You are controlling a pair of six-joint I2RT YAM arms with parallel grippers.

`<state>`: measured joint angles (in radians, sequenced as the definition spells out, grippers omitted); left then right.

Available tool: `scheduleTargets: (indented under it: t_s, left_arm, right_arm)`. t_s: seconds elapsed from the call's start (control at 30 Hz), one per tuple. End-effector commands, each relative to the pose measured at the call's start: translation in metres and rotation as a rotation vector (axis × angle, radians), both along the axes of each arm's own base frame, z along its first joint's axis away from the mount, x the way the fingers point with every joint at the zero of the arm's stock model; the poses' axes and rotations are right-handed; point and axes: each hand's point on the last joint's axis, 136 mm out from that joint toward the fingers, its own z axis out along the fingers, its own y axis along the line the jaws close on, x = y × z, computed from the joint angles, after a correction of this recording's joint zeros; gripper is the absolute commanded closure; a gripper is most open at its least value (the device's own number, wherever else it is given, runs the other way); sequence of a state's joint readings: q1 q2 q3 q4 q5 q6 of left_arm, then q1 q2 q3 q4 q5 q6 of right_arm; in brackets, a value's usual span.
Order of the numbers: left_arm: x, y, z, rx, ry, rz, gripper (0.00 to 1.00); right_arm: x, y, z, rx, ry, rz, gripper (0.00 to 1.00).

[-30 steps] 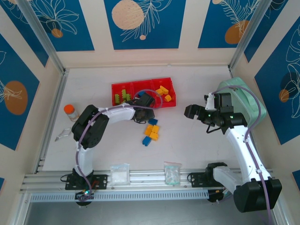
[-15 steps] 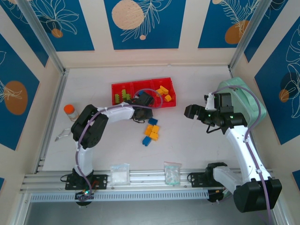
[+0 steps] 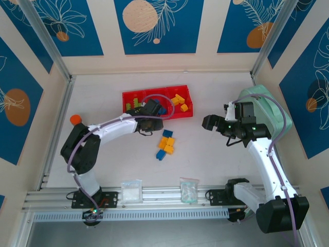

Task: Sort the legos into containers by color
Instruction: Pick up the lego from the center of the table, then place the lego in the container.

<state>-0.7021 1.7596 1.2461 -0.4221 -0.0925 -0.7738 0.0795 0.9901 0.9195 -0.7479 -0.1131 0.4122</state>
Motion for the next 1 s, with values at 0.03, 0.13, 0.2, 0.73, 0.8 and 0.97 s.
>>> scheduleTargets:
  t_s: [0.03, 0.13, 0.2, 0.73, 0.8, 0.97]
  left_arm:
    - [0.020, 0.009, 0.042, 0.081, -0.084, -0.048, 0.77]
    - [0.041, 0.014, 0.054, 0.123, -0.091, -0.077, 0.77]
    - [0.056, 0.019, 0.057, 0.140, -0.080, -0.086, 0.77]
    - [0.118, 0.013, 0.040, 0.195, -0.043, -0.140, 0.77]
    - [0.119, 0.012, 0.036, 0.193, -0.035, -0.142, 0.76]
    - [0.120, 0.010, 0.030, 0.190, -0.022, -0.150, 0.69]
  right_arm:
    - [-0.006, 0.004, 0.000, 0.013, 0.001, 0.022, 0.01]
    - [-0.007, 0.004, 0.000, 0.009, 0.000, 0.022, 0.01]
    - [-0.007, 0.003, 0.001, 0.004, -0.001, 0.020, 0.01]
    - [-0.004, 0.002, -0.001, -0.008, 0.003, 0.019, 0.01]
    - [-0.003, 0.002, -0.001, -0.009, 0.005, 0.020, 0.01]
    - [-0.001, 0.003, -0.001, -0.006, 0.005, 0.021, 0.01]
